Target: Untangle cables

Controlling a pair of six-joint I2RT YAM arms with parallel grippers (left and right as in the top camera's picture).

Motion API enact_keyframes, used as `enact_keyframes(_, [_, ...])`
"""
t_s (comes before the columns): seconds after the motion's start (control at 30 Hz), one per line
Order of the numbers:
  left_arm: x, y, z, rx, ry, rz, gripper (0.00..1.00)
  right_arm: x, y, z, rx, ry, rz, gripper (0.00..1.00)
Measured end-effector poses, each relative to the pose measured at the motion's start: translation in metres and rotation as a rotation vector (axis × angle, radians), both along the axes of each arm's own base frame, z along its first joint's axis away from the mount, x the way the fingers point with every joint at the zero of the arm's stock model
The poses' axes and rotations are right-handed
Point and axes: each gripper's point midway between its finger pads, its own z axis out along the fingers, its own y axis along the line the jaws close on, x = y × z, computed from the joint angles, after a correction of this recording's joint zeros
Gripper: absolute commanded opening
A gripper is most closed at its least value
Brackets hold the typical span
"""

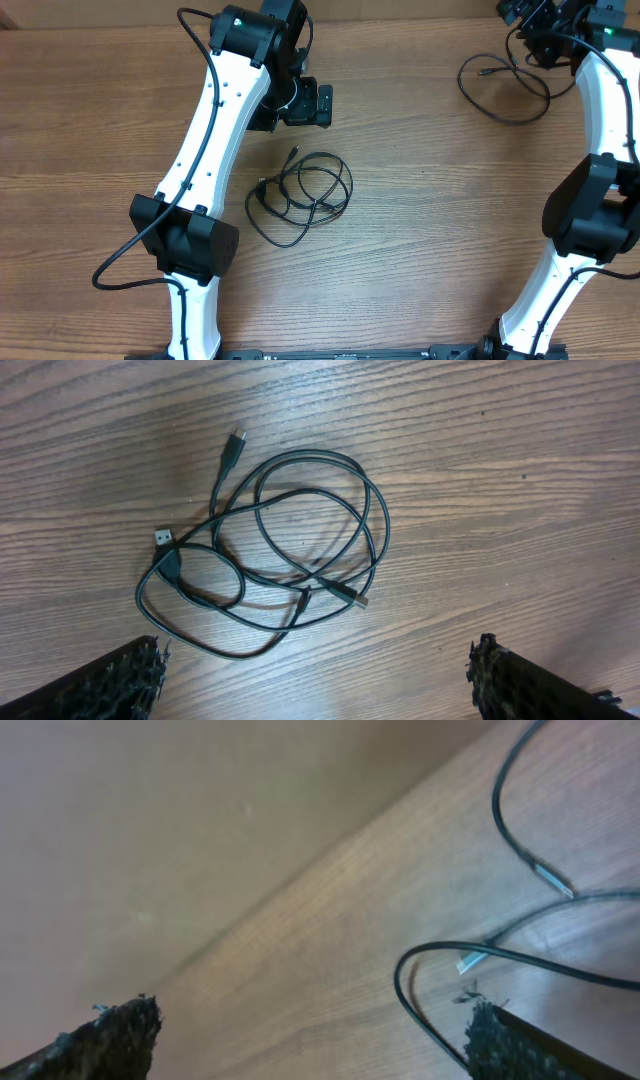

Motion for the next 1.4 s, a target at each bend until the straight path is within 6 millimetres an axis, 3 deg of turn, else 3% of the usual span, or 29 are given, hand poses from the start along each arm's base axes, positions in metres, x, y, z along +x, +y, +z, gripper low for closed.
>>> enact_keyframes(0.27, [0.0, 0.001, 0.0, 0.003, 0.0, 0.0, 1.0, -0.027, -0.001, -0.025, -0.013, 0.142, 0.017, 1.0])
enact_keyframes(0.3, [0.0, 0.001, 0.0, 0.004, 0.001, 0.001, 0.96, -0.031, -0.003, -0.028, -0.015, 0.162, 0.012, 1.0])
enact_keyframes(0.57, [-0.001, 0.001, 0.0, 0.007, 0.003, -0.003, 1.0, -0.079, -0.049, -0.045, 0.012, 0.337, -0.082, 1.0])
enact_keyframes(0.7, [-0.001, 0.001, 0.0, 0.006, 0.005, 0.001, 0.97, -0.117, -0.07, -0.027, 0.024, 0.4, -0.129, 1.0])
enact_keyframes(0.8, [-0.001, 0.001, 0.0, 0.006, 0.004, 0.001, 0.96, -0.144, -0.074, 0.005, 0.024, 0.402, -0.152, 1.0])
enact_keyframes(0.97, [-0.006, 0.003, 0.011, 0.0, -0.013, 0.001, 0.93, -0.181, -0.045, 0.065, 0.006, 0.347, -0.089, 0.97])
enact_keyframes(1.07, [-0.014, 0.007, 0.03, -0.01, -0.048, 0.002, 0.92, -0.197, -0.017, 0.082, 0.012, 0.34, -0.015, 0.96])
enact_keyframes(1.4, [-0.058, 0.038, 0.122, -0.018, -0.274, 0.054, 0.96, -0.235, 0.073, 0.096, 0.008, 0.415, 0.243, 0.96])
